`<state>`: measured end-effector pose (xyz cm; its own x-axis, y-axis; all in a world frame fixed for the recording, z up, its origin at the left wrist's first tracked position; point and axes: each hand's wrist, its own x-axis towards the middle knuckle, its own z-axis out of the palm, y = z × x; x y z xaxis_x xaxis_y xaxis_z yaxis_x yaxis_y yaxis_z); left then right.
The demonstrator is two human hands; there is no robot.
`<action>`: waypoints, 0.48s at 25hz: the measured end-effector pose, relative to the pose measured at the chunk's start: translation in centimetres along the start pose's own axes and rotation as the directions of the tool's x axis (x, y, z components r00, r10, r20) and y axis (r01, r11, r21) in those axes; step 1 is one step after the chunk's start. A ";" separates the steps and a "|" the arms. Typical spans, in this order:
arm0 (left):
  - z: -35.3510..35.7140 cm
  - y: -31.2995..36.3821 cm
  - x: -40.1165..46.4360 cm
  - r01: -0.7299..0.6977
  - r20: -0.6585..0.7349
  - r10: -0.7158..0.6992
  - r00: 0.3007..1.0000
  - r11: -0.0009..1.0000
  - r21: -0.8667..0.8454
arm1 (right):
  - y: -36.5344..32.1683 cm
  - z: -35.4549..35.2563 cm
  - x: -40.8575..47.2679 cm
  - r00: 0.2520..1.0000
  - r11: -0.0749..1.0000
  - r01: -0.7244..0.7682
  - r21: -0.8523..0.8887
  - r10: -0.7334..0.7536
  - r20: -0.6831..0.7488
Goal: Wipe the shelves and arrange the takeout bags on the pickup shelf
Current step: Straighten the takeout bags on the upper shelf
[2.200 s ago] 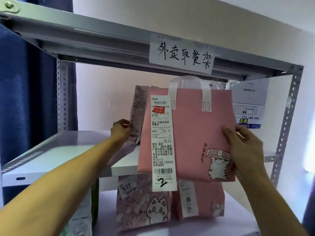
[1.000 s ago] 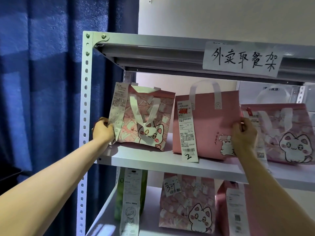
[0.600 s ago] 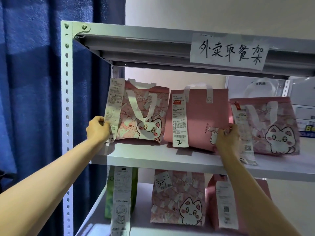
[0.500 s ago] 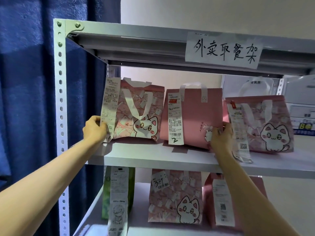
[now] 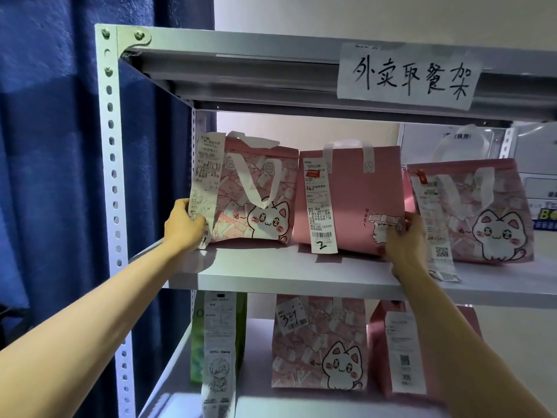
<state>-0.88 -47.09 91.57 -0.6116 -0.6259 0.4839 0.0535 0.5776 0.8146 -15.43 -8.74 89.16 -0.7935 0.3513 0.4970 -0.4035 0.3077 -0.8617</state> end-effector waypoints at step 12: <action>1.1 4.4 -6.4 -0.529 -0.264 0.543 0.797 0.839 0.128 | -2.2 -0.6 -6.7 0.966 0.920 0.210 -0.329 -0.247 -0.072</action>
<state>2.38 -39.97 91.73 -0.2502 -0.3241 0.9123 0.2669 0.8827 0.3868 -8.99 -11.20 87.77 -0.6342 0.3275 0.7004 -0.3883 0.6484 -0.6548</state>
